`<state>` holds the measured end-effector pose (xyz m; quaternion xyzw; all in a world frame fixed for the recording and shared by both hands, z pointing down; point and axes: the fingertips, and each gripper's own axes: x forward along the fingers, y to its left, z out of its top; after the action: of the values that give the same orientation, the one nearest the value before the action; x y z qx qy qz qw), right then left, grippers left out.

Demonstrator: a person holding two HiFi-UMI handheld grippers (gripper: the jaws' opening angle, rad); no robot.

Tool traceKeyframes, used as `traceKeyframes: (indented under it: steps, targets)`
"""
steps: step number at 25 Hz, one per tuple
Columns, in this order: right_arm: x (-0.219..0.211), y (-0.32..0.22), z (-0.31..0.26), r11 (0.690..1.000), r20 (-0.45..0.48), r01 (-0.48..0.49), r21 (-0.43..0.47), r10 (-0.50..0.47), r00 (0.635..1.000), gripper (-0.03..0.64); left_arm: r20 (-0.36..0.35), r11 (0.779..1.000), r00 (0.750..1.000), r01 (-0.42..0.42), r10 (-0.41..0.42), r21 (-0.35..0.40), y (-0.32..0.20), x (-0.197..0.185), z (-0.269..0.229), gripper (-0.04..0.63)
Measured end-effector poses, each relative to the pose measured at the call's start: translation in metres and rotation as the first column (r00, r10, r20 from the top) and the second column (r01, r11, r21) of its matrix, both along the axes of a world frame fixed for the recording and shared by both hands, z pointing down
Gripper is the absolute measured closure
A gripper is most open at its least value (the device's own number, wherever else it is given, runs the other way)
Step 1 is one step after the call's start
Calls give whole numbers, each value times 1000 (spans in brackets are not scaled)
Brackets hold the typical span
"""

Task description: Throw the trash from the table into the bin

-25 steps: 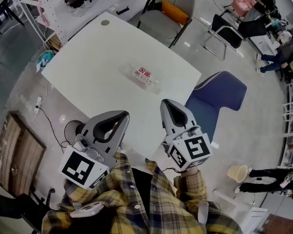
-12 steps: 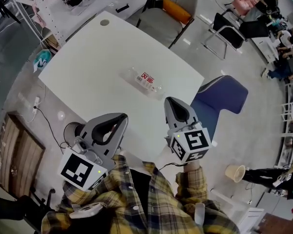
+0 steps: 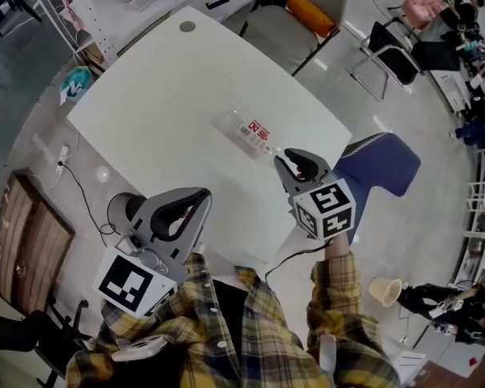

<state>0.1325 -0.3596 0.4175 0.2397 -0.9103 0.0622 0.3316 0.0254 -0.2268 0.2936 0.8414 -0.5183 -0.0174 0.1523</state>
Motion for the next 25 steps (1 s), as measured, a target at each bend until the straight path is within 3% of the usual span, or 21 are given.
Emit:
traceKeyframes:
  steps: [6, 16, 25]
  targets:
    - [-13, -17, 46, 994, -94, 95, -58, -100, 990, 444, 2, 999, 1000, 19, -19, -33, -4, -8, 16, 588]
    - [-33, -47, 97, 979, -226, 183, -86, -198, 954, 366, 0, 995, 998, 61, -61, -83, -1, -28, 40, 588]
    - [-46, -68, 139, 950, -337, 211, -230, -281, 899, 299, -10, 988, 994, 103, -105, -118, -11, -56, 39, 588]
